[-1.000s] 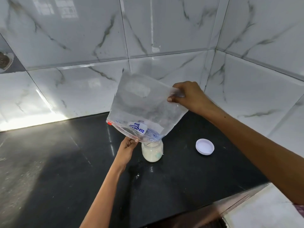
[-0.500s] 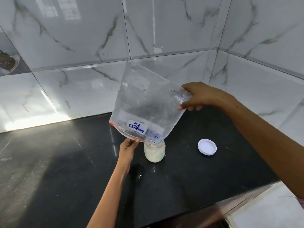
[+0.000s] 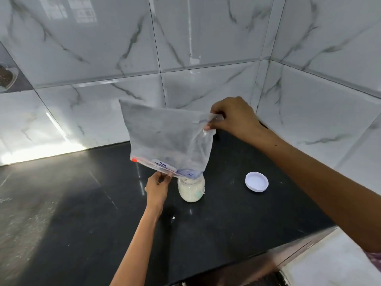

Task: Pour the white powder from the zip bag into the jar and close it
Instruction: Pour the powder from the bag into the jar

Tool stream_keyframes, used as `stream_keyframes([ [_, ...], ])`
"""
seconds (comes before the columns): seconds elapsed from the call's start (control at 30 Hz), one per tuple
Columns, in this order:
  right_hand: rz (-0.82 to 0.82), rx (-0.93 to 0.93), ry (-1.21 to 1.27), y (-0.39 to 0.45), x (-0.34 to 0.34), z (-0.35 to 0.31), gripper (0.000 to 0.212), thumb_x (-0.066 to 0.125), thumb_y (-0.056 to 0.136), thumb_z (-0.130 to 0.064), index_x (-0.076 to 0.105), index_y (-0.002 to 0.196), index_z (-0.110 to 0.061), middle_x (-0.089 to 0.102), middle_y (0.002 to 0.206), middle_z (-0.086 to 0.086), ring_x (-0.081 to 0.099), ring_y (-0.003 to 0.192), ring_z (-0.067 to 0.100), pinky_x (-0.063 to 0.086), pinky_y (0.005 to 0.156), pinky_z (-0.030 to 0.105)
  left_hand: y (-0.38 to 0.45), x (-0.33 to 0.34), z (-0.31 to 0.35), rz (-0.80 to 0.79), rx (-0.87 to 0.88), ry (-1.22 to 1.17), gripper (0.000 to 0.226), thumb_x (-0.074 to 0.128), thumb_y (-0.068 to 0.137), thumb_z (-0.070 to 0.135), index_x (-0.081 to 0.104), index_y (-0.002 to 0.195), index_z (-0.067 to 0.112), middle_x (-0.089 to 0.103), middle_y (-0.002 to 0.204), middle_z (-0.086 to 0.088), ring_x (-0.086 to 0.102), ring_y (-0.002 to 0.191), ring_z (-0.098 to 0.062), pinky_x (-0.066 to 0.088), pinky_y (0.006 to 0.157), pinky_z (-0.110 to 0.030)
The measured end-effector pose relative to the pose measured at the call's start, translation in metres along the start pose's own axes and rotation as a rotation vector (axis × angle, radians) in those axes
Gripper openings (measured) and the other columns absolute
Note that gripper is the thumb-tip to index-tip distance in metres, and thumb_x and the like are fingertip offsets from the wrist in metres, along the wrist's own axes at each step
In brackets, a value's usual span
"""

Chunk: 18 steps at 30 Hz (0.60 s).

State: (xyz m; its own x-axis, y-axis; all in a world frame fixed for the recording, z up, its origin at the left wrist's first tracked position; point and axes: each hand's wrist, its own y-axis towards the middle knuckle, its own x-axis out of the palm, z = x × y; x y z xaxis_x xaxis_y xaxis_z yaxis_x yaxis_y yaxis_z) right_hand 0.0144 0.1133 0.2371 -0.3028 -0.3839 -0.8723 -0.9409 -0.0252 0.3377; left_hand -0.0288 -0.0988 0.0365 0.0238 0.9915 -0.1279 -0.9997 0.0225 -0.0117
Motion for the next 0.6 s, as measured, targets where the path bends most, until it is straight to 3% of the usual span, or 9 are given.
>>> stream_keyframes([
  [0.1, -0.026, 0.010, -0.057, 0.000, 0.002, -0.001, 0.046, 0.079, 0.068, -0.036, 0.037, 0.050, -0.025, 0.040, 0.054, -0.008, 0.042, 0.060, 0.017, 0.023, 0.048, 0.025, -0.001, 0.001, 0.001, 0.033, -0.021, 0.029, 0.012, 0.066, 0.087, 0.021, 0.068, 0.076, 0.024, 0.071, 0.078, 0.001, 0.065, 0.092, -0.024, 0.044, 0.100, -0.048],
  [0.23, 0.175, 0.116, 0.006, 0.004, -0.007, 0.016, 0.036, 0.081, 0.066, -0.037, 0.050, 0.058, -0.019, 0.042, 0.054, -0.012, 0.043, 0.059, 0.014, 0.022, 0.048, 0.022, 0.000, 0.000, 0.000, 0.071, -0.023, 0.038, 0.014, 0.067, 0.087, 0.024, 0.066, 0.075, 0.018, 0.067, 0.072, 0.001, 0.058, 0.074, -0.014, 0.046, 0.089, -0.043],
  [0.33, 0.177, 0.129, -0.022, 0.003, -0.005, 0.025, 0.036, 0.081, 0.065, -0.039, 0.054, 0.062, -0.016, 0.044, 0.054, -0.008, 0.043, 0.056, 0.015, 0.023, 0.048, 0.022, -0.001, 0.000, 0.000, 0.088, -0.014, 0.044, 0.017, 0.067, 0.087, 0.025, 0.065, 0.071, 0.019, 0.065, 0.068, 0.004, 0.055, 0.067, -0.008, 0.044, 0.080, -0.037],
  [0.5, 0.049, 0.078, -0.034, 0.002, -0.006, 0.021, 0.053, 0.083, 0.061, -0.041, 0.037, 0.053, -0.016, 0.035, 0.050, -0.003, 0.032, 0.048, 0.014, 0.021, 0.048, 0.027, -0.001, 0.003, 0.002, 0.086, -0.003, 0.058, 0.015, 0.066, 0.088, 0.026, 0.068, 0.083, 0.012, 0.068, 0.075, 0.004, 0.059, 0.075, -0.012, 0.042, 0.099, -0.051],
  [0.6, 0.048, 0.006, 0.051, 0.005, -0.005, 0.013, 0.035, 0.078, 0.069, -0.038, 0.056, 0.064, -0.011, 0.053, 0.062, 0.001, 0.047, 0.058, 0.017, 0.034, 0.054, 0.030, -0.001, 0.005, 0.003, 0.106, 0.004, 0.077, 0.015, 0.065, 0.088, 0.029, 0.068, 0.081, 0.016, 0.068, 0.074, 0.006, 0.059, 0.076, -0.013, 0.039, 0.102, -0.055],
])
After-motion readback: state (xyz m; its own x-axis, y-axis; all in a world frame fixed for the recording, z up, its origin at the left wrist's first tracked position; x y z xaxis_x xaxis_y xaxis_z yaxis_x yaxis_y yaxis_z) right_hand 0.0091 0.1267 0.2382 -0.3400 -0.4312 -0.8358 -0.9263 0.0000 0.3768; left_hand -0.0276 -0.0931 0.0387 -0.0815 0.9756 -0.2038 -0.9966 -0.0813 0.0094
